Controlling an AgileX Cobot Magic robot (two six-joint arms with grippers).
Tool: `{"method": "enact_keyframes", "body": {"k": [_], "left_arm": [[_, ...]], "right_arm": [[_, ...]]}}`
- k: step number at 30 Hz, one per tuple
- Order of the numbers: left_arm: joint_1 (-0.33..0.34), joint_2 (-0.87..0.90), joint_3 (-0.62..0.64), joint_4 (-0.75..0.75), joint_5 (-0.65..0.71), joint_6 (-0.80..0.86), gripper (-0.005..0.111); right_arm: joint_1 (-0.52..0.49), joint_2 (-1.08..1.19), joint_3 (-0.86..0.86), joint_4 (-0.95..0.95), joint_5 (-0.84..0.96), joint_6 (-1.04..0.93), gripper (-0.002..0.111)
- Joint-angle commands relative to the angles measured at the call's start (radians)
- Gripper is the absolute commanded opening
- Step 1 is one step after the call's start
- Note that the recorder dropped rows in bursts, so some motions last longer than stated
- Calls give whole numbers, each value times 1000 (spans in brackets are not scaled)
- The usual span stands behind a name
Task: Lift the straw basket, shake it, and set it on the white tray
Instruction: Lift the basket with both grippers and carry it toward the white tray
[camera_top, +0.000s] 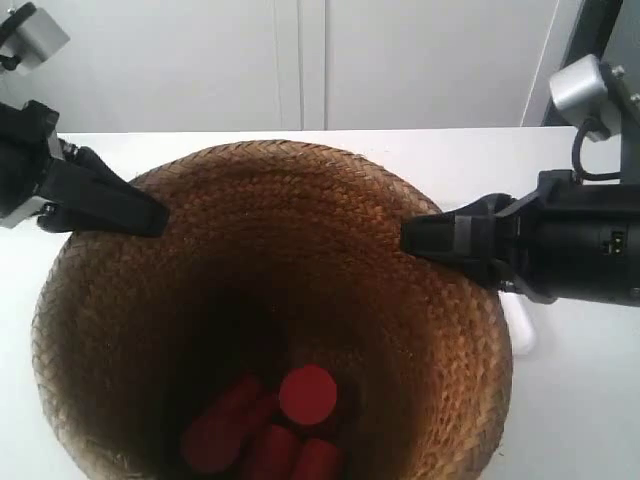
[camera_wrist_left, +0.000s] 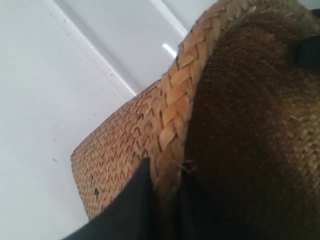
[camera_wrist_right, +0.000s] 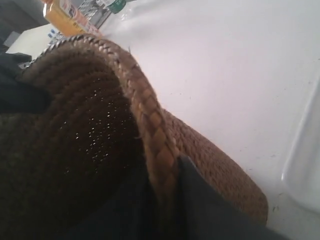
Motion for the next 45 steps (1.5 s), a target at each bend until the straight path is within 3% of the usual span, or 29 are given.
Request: {"method": "enact_keyframes", "body": {"k": [1,5,7,9,11,13,15,17,19,20,25,27,29,33,37,40,42,45], "left_arm": [[-3,-24,1,-288,-15,198,0],[-3,-167,-67,-493,-21,417,0],[-3,-297,-67,-433,-23,380,0],[-3,-379,66,-378,-83,305,0],[-3,-380,189,-411,-223,315,0],[-3,-373,111,-431,-181,316,0],[-3,-403,-32,-332,-61,230,0],[-3,-441,12,-252,-34,171,0],[-3,-433,167,-267,-194,176,0],[-3,-419,176,-305,-238,202,0],[-3,-451,-46,-246,-58,171,0],[-3,-482,-71,-178,-52,123,0],[-3,-488,6,-120,-67,77,0],[-3,-443,185,-174,-272,96,0],[-3,-419,13,-245,-136,136,0],[-3,-448,-104,-157,-40,70,0],[-3,-461,-52,-103,-54,39,0],[-3,-445,123,-141,-164,52,0]], "right_arm": [[-6,-16,-23,127,56,-194,0],[-6,-124,-189,296,-28,-339,0],[2,-215,-239,189,20,-217,0],[27,-209,-135,85,88,-97,0],[32,-133,-60,163,142,-185,0],[32,-122,-192,180,-19,-210,0],[32,-177,-329,59,-103,-71,0],[32,-212,-238,-16,-35,15,0],[33,-175,-45,69,109,-104,0],[32,-156,-36,130,130,-174,0],[32,-242,-274,-1,5,-95,0],[32,-280,-290,-16,29,-17,0],[32,-292,-199,-16,46,-11,0],[32,-225,-27,14,177,-89,0],[32,-255,-219,40,29,-103,0],[32,-295,-328,-16,-25,16,0],[32,-300,-234,-16,-7,8,0],[32,-233,-47,-16,133,-44,0]]}}
